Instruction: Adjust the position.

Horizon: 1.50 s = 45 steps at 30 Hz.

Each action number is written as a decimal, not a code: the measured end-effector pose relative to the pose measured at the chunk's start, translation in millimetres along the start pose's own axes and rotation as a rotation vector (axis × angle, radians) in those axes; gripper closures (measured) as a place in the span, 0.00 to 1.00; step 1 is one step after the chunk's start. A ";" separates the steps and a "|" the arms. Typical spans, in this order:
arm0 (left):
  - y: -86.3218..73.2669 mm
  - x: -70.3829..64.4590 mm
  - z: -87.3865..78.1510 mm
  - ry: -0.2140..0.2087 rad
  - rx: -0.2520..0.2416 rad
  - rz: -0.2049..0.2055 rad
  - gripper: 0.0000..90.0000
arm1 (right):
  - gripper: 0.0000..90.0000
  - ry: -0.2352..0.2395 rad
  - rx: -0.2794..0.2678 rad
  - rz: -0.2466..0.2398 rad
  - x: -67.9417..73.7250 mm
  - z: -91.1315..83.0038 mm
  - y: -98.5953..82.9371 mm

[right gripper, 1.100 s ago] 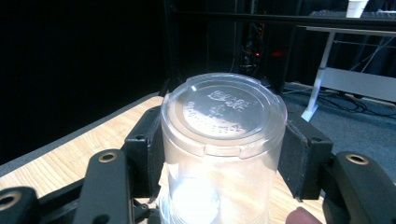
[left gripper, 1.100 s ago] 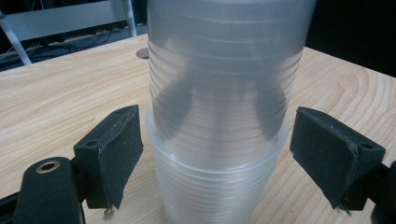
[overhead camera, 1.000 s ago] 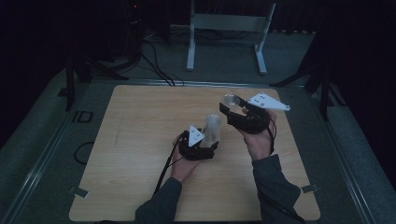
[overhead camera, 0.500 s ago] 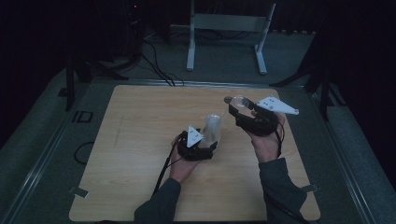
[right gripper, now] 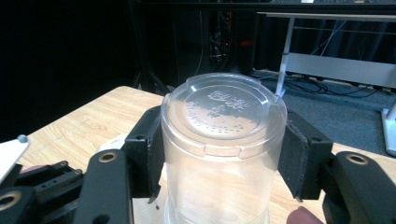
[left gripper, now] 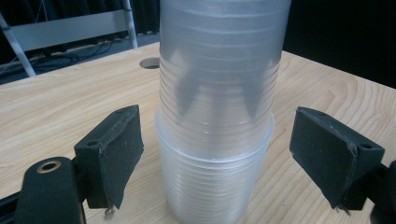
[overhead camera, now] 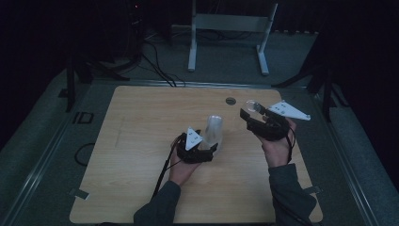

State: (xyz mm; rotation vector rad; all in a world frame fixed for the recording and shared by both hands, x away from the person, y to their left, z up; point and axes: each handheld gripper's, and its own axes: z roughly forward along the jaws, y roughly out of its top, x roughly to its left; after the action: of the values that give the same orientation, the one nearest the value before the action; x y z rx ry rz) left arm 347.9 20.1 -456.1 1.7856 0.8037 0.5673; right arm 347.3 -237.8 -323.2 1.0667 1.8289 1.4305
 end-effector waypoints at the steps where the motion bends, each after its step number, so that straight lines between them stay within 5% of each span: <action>1: 0.2 -0.1 -0.7 0.000 -0.001 0.001 0.19 | 0.45 -0.003 0.001 0.001 -1.1 -0.7 -0.6; 35: 4.9 -7.9 -17.4 -0.041 -0.018 0.044 0.25 | 0.45 -0.021 0.039 0.033 -15.3 -10.6 -27.9; 45: 7.7 -12.6 -19.7 -0.059 -0.024 0.069 0.25 | 0.45 -0.004 0.045 0.079 -17.4 -12.3 -37.9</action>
State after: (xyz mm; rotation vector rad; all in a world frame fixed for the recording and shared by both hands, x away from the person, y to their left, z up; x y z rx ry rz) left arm 327.6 21.2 -442.2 1.8056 0.6945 0.5649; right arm 337.0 -262.9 -357.2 1.1745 1.8427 1.4375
